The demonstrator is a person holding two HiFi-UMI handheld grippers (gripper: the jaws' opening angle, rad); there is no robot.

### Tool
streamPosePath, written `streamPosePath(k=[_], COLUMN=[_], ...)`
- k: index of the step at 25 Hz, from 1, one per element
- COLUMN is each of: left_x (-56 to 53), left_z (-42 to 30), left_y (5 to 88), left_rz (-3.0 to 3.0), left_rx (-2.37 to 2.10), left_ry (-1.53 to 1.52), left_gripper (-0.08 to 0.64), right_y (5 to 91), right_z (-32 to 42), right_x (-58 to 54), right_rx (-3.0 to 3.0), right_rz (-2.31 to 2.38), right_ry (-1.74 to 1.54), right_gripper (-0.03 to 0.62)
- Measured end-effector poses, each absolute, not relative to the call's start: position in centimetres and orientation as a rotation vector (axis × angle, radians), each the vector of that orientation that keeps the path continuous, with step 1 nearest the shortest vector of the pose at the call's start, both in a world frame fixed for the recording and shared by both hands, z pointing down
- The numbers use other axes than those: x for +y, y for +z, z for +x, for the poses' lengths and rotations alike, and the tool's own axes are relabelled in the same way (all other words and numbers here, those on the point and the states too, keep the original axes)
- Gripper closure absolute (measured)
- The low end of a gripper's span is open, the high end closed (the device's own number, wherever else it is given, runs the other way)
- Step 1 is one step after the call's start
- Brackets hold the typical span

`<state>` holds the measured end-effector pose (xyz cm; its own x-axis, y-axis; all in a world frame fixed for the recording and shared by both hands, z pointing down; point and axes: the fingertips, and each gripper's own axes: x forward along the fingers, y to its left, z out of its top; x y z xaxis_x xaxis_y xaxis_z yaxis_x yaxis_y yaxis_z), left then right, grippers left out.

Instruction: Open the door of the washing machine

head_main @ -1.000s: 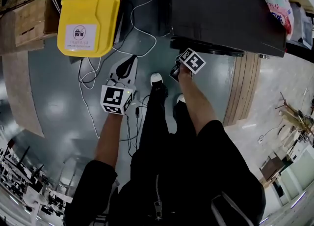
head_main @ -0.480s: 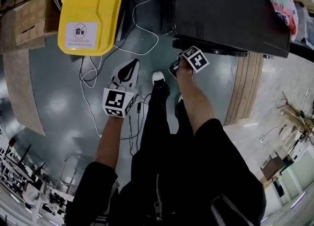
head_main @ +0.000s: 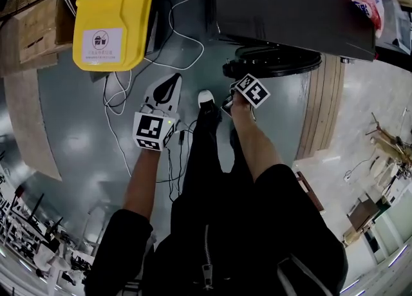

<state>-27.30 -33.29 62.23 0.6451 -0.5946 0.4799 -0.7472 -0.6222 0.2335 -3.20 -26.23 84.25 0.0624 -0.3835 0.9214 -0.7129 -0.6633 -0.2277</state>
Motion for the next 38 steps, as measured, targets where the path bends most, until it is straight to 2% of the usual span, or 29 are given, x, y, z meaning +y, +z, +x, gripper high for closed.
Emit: streamPosePath(k=[18,29,38], left_x=[-24.3,-18.2,-16.3], left_z=[-15.0,-5.1,2.6], left_y=[60.4,59.8,59.4], left_rz=[2.583,2.639,2.652], left_rx=[-0.877,-0.751,-0.755], left_ry=[0.569,0.638,0.675], left_gripper=[0.560,0.560,0.560], right_y=[84.5,84.3,84.1], right_z=[3.3,12.7,23.9], right_x=[-9.4,0.3,6.2], right_rx=[-1.323,-1.328,-1.353], right_rz=[1.771,1.682,1.630], right_ry=[1.532,1.433,1.331], right_gripper=[0.440,0.486,0.506])
